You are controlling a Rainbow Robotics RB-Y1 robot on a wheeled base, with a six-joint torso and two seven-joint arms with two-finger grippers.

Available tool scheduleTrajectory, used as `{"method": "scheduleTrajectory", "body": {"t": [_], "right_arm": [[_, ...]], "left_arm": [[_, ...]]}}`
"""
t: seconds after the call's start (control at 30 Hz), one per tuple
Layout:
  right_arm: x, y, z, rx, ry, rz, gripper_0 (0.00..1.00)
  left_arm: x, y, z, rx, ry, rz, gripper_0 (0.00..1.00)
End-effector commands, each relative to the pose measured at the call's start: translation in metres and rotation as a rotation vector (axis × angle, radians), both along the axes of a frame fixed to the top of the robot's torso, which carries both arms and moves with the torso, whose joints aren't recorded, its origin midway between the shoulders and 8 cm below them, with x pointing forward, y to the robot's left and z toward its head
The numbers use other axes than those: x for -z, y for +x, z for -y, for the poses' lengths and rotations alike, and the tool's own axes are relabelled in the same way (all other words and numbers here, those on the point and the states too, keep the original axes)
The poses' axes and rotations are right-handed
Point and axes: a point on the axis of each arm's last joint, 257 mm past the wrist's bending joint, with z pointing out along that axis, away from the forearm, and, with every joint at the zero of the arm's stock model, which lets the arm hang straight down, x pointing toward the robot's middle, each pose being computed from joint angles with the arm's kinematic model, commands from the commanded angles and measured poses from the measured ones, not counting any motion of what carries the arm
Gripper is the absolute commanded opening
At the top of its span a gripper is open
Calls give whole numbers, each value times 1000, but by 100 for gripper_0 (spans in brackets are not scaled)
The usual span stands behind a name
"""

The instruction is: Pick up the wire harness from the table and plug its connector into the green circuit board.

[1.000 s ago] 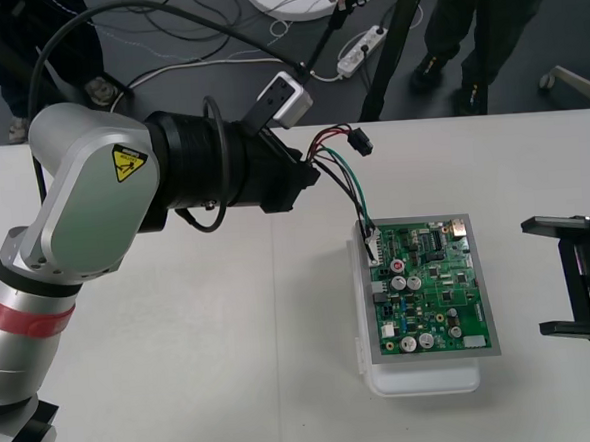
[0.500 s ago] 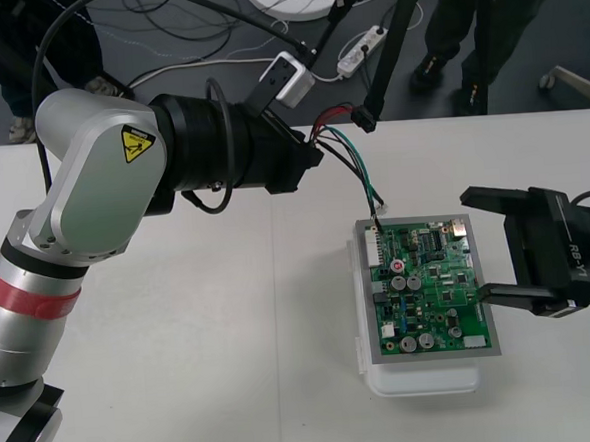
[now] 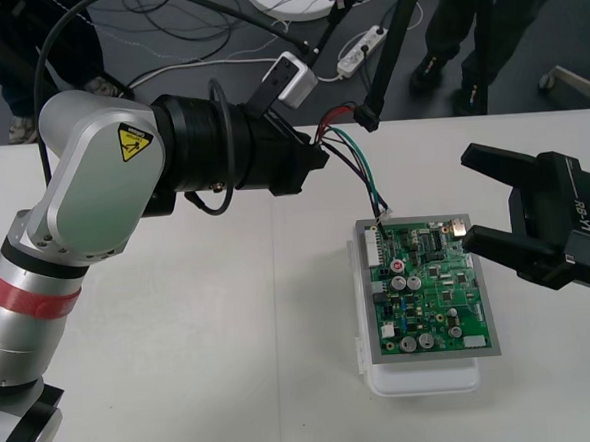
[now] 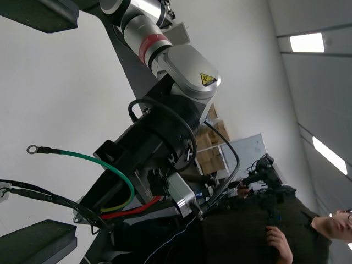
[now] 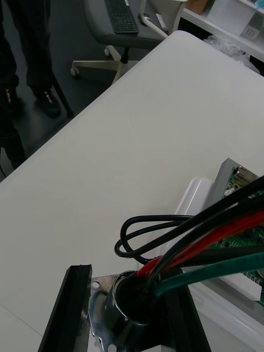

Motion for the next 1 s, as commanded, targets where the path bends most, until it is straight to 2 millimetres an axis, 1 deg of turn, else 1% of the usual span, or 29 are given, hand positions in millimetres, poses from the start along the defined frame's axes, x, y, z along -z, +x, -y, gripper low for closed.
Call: {"method": "scheduleTrajectory", "body": {"t": [0.03, 0.23, 0.4, 0.63, 0.7, 0.83, 0.9, 1.0], "right_arm": [[-12, 0, -4, 46, 4, -40, 100], [-15, 13, -17, 136, 12, -82, 100], [-22, 21, -32, 236, 15, -128, 100], [-29, 26, -42, 353, 0, -188, 100], [-31, 24, -45, 383, -6, -208, 100], [-33, 22, -46, 428, -16, -231, 100], [-23, 33, -35, 494, -33, -268, 100], [-7, 46, -22, 573, -57, -319, 100]], "left_arm": [[-35, 0, 20, 48, -31, 102, 0], [-35, -2, 21, 54, -37, 96, 0], [-34, -2, 21, 56, -38, 94, 0], [-35, -3, 22, 59, -40, 92, 0], [-35, -3, 22, 59, -40, 92, 0], [-31, -3, 22, 61, -47, 74, 0], [-29, -4, 23, 67, -55, 54, 0], [-25, -5, 24, 76, -65, 31, 0]]}}
